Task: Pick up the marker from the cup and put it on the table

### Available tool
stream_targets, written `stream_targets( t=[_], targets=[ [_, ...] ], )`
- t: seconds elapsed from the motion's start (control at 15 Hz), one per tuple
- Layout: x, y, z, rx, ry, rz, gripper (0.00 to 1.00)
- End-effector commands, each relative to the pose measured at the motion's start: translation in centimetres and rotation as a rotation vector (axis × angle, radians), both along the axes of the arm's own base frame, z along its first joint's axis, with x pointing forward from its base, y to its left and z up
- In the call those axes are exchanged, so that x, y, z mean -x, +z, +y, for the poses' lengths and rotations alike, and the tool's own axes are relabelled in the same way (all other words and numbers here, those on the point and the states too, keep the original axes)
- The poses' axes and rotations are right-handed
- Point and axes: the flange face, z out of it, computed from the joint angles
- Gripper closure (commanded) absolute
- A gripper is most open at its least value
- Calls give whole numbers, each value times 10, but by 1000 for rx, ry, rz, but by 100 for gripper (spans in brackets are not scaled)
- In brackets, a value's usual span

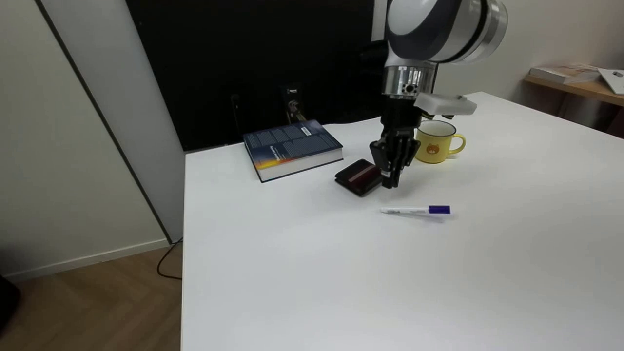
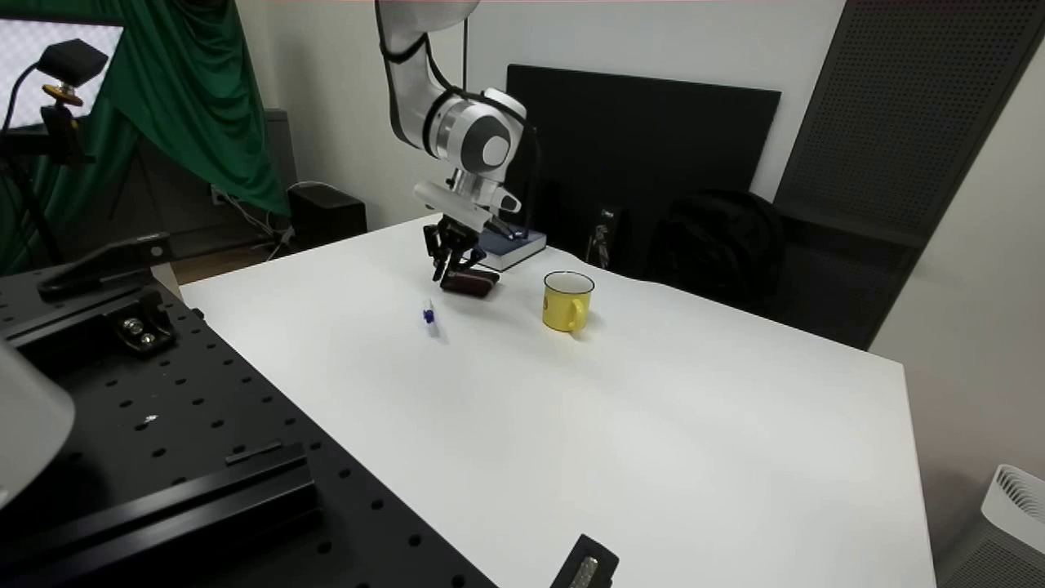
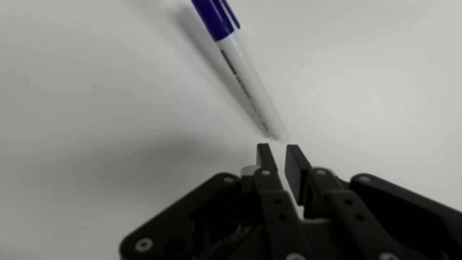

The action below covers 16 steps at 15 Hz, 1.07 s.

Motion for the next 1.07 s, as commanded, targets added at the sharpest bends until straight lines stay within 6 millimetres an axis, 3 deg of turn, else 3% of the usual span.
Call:
stream_targets(
  t=[0.0, 0.13, 0.2, 0.47, 0.8, 1.0],
  targets=[
    [2, -7, -4, 69, 6, -51, 96],
    [4, -10, -4, 90, 17, -73, 96],
    [4, -11, -4, 100, 25, -84, 65],
    [1, 0, 2, 107, 52, -106, 38],
    [-17, 45, 7, 221, -51, -155, 5],
    [-28, 73, 7, 327, -152, -200, 0]
  ],
)
